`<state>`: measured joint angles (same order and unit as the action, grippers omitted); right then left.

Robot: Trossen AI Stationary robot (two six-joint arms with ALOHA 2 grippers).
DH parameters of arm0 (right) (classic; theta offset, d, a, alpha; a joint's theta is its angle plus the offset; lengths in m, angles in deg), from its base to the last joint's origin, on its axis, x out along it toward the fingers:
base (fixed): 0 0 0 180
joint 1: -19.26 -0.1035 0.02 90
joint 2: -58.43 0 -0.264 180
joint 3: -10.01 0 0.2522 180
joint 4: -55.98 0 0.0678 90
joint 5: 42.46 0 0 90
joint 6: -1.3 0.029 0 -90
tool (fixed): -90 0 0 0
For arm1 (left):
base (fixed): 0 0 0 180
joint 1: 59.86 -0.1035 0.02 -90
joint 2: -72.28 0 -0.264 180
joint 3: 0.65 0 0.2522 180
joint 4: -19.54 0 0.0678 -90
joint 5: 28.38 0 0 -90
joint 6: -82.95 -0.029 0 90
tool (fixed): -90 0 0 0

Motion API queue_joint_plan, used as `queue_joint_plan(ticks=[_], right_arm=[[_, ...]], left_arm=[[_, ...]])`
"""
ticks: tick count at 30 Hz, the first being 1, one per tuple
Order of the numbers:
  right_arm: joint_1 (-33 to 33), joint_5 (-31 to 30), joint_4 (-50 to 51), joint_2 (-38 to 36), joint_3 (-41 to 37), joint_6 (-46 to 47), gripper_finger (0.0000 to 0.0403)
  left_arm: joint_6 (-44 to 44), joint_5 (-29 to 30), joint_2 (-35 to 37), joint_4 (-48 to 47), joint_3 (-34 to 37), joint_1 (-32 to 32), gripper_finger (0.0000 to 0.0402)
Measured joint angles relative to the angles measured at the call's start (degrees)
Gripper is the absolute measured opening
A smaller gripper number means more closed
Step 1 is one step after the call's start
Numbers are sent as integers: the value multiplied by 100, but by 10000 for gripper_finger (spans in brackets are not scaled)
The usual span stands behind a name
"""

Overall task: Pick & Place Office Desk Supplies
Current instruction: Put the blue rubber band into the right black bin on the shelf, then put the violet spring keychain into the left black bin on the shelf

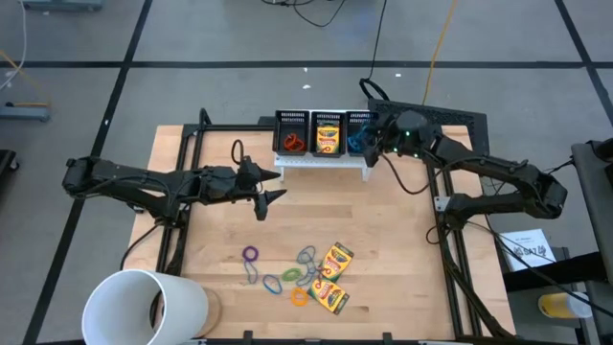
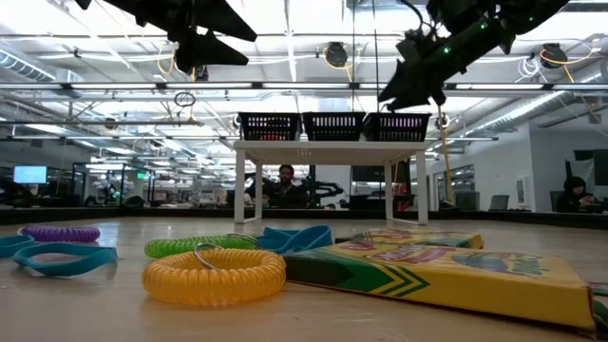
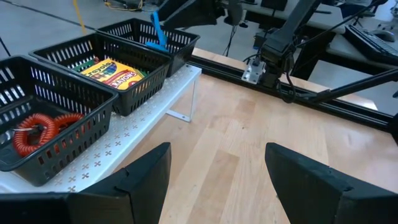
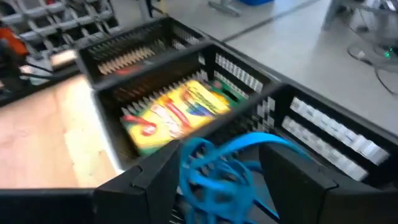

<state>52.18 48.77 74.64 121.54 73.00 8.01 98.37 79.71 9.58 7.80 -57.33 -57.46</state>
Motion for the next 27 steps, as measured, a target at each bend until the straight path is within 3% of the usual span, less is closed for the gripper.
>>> queue_joint_plan(ticks=[5, 12, 19, 23, 27], right_arm=[[-36, 369, 71, 2, 0, -31, 208], [-67, 59, -50, -98, 0, -196, 208], [-84, 225, 169, -229, 0, -141, 208], [-221, 1310, 141, -275, 0, -134, 208], [-499, 2386, -18, -279, 0, -96, 208]], left_arm=[[7, 2, 0, 11, 0, 0, 271], [-19, 2, -2, 261, 0, 0, 271], [-130, 2, -2, 284, -2, -2, 271], [-413, 4, -2, 239, -1, -2, 271], [-100, -80, -4, -10, -2, 10, 271]])
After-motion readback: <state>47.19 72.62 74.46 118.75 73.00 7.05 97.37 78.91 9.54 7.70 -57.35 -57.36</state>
